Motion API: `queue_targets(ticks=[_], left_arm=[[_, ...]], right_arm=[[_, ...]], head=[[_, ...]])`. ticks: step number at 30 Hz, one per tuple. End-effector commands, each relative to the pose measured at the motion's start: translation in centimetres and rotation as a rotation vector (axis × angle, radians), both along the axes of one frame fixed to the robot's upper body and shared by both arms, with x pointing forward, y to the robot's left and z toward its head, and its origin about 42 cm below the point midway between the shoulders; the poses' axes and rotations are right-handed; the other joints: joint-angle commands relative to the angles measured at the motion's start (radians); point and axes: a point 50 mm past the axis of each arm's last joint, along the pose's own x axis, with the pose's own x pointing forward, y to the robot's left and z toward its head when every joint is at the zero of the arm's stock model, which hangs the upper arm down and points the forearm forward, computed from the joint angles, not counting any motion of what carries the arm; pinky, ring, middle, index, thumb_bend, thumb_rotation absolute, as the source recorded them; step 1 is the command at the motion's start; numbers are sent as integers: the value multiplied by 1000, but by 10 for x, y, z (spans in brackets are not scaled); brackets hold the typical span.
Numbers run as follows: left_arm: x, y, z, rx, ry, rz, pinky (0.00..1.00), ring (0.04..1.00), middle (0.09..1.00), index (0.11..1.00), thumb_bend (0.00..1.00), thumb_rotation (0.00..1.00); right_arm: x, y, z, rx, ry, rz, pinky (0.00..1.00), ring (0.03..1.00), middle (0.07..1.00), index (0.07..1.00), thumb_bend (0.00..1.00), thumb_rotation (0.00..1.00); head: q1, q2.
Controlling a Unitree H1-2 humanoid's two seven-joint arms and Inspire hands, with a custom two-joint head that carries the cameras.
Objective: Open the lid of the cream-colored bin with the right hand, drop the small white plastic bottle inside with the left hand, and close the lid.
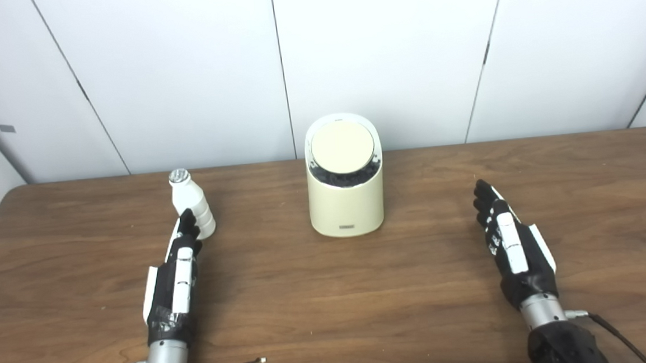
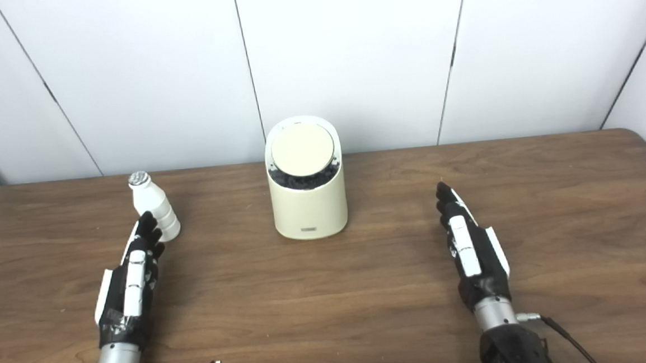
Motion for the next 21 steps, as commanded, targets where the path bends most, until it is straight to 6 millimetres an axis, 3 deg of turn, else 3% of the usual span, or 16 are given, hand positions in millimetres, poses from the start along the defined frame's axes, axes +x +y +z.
queue_targets(ticks=[1, 7, 10, 13, 21], left_arm=[[-11, -3, -25, -25, 63, 7, 1000, 1000, 999, 1000, 405, 911], [-11, -6, -25, -24, 63, -1, 1000, 1000, 1000, 1000, 402, 925], [-11, -7, -25, -20, 65, -5, 1000, 1000, 1000, 1000, 414, 854], [-11, -8, -26, -26, 70, -8, 1000, 1000, 1000, 1000, 416, 808], [-10, -12, -27, -27, 77, 2, 1000, 1000, 1000, 1000, 411, 835]], right_arm=[[3, -2, 11, -12, -59, -2, 1000, 965, 953, 929, 492, 908], [14, -5, 30, -80, -92, 18, 997, 964, 953, 934, 572, 862], [22, -6, 45, -110, -126, 28, 991, 960, 949, 930, 600, 838], [32, -6, 57, -118, -151, 38, 1000, 964, 952, 935, 610, 837], [54, -5, 86, -180, -213, 62, 1000, 962, 942, 921, 603, 831]], head=[[-4, 2], [-1, -1], [1, 0], [0, -2], [0, -3]])
